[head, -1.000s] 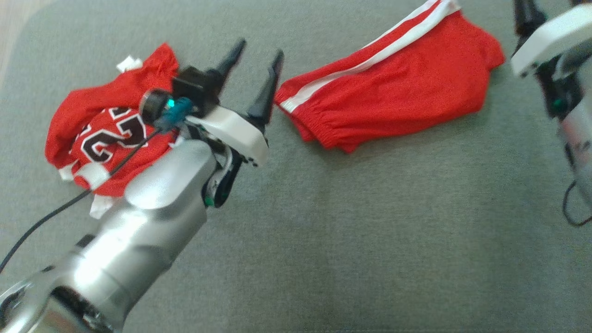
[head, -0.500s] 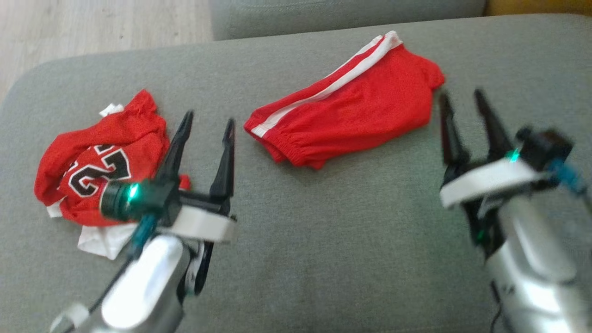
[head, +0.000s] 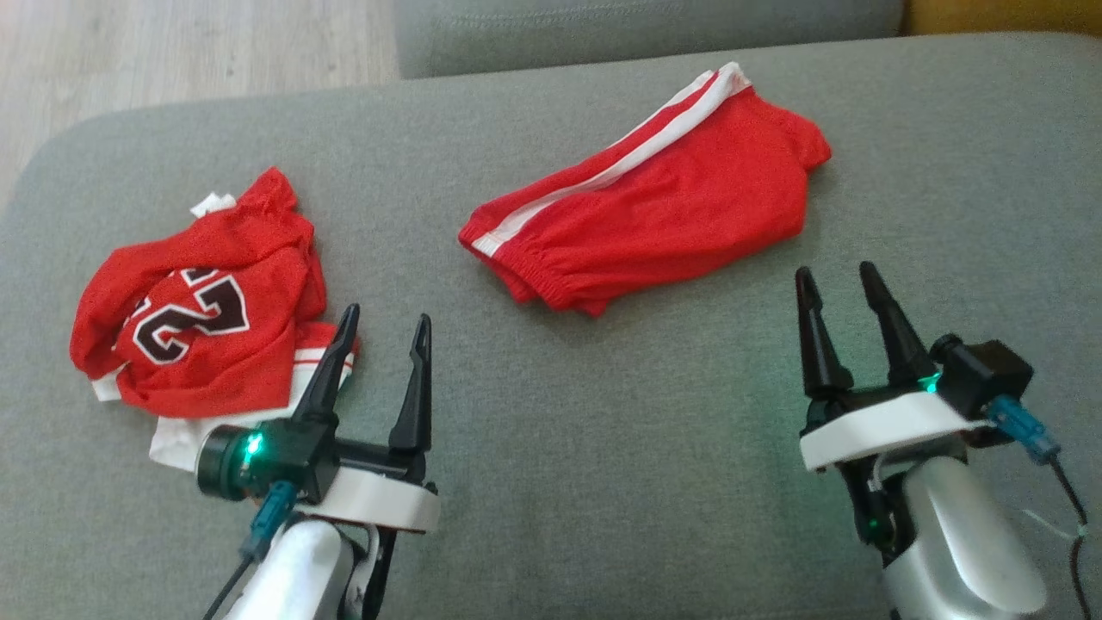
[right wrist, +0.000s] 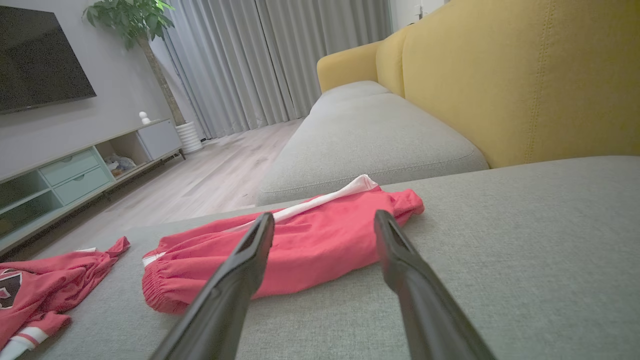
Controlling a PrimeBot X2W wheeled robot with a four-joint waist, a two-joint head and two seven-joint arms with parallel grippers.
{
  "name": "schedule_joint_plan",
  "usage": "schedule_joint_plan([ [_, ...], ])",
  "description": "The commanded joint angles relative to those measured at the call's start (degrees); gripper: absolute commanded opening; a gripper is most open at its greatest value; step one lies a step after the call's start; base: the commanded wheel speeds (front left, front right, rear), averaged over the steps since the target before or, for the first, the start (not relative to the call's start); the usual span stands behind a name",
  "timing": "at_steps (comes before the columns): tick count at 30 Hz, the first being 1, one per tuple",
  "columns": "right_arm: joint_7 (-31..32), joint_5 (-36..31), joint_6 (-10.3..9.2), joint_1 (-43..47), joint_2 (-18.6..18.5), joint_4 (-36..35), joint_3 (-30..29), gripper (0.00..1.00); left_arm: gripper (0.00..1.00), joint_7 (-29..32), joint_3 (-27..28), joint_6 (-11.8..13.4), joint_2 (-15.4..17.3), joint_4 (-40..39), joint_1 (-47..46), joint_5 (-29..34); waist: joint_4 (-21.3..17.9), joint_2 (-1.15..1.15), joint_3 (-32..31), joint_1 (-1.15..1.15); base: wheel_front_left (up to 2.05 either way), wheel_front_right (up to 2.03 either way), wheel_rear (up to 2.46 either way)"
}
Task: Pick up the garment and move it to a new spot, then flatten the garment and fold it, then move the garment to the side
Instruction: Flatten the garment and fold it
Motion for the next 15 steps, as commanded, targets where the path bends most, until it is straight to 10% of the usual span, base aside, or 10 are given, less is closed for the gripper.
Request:
schedule_joint_plan([
  [1, -0.41, -1.16, -0.05, -3.18, 0.79, -1.87, 0.09, 1.00, 1.00, -0.36, 3.13, -0.89, -0.17, -1.41, -3.02, 1.18, 0.88, 0.00, 1.48, 0.00, 0.00, 0.00, 0.00],
  [15, 13.61, -6.94, -0.05, -24.93, -5.36, 11.32, -14.13, 1.00, 1.00, -0.36, 5.08, -5.52, -3.90, -0.04, -8.85, 5.80, 6.89, 0.00, 12.12, 0.00, 0.00, 0.00, 0.00],
])
